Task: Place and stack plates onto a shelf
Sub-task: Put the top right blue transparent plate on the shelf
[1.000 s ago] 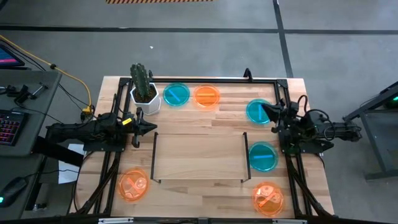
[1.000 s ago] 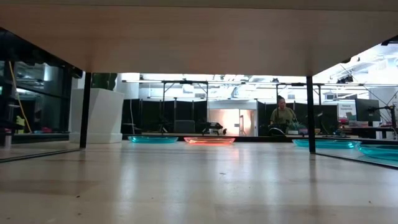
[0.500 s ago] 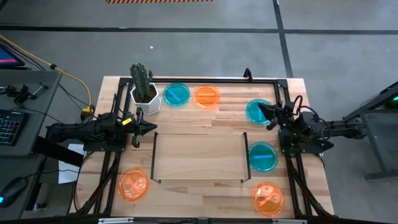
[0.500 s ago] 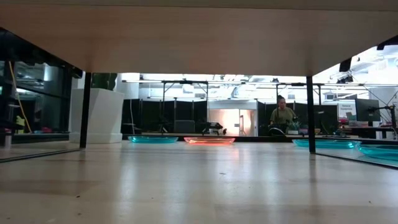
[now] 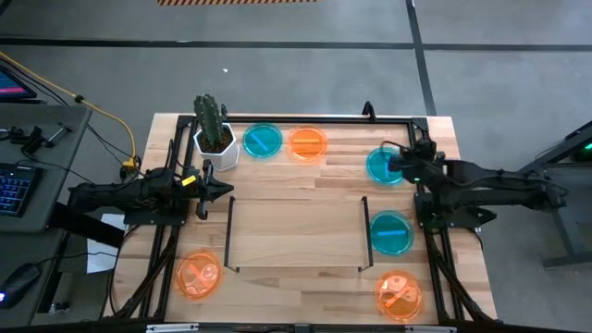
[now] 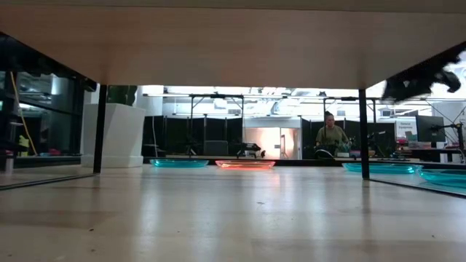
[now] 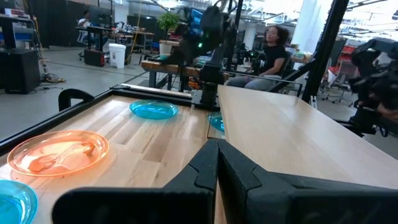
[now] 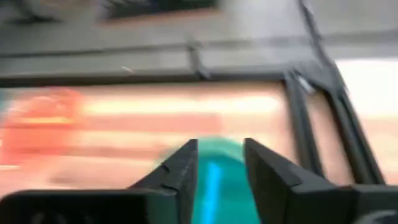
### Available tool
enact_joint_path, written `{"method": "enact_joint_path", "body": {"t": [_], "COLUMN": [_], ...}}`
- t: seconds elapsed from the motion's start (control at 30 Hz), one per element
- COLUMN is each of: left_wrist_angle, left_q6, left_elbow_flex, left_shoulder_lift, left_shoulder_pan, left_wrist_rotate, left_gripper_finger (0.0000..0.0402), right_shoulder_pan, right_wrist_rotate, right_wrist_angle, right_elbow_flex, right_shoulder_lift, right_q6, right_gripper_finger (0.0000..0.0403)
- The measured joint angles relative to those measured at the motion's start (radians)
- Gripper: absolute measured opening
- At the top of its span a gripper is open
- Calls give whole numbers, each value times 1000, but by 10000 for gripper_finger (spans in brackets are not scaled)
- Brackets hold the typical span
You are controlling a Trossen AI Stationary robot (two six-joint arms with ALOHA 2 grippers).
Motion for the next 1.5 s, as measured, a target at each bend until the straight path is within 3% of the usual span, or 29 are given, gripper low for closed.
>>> {"method": "enact_joint_path", "body": {"t": [0.17,0.33,0.5,0.83,1.5], "left_wrist_angle": [0,0,0,0,0], "left_q6": [0,0,0,0,-2], "left_elbow_flex": [0,0,0,0,0], "left_shoulder_lift": [0,0,0,0,0], "left_shoulder_pan": [0,0,0,0,0], "left_wrist_rotate": [0,0,0,0,0], "left_gripper_finger": [0,0,0,0,0], "right_shoulder_pan": [-56,-57,-57,-58,-112], "right_wrist_rotate": [-131,-199,-197,-215,-150], "right_wrist_angle": [-14,-4,4,179,376], "right_elbow_flex": [-85,-143,-197,-268,-267], "right_shoulder_lift": [89,140,180,262,440], "right_q6": [160,257,362,403,441], "right_gripper_finger": [161,167,152,133,125]}}
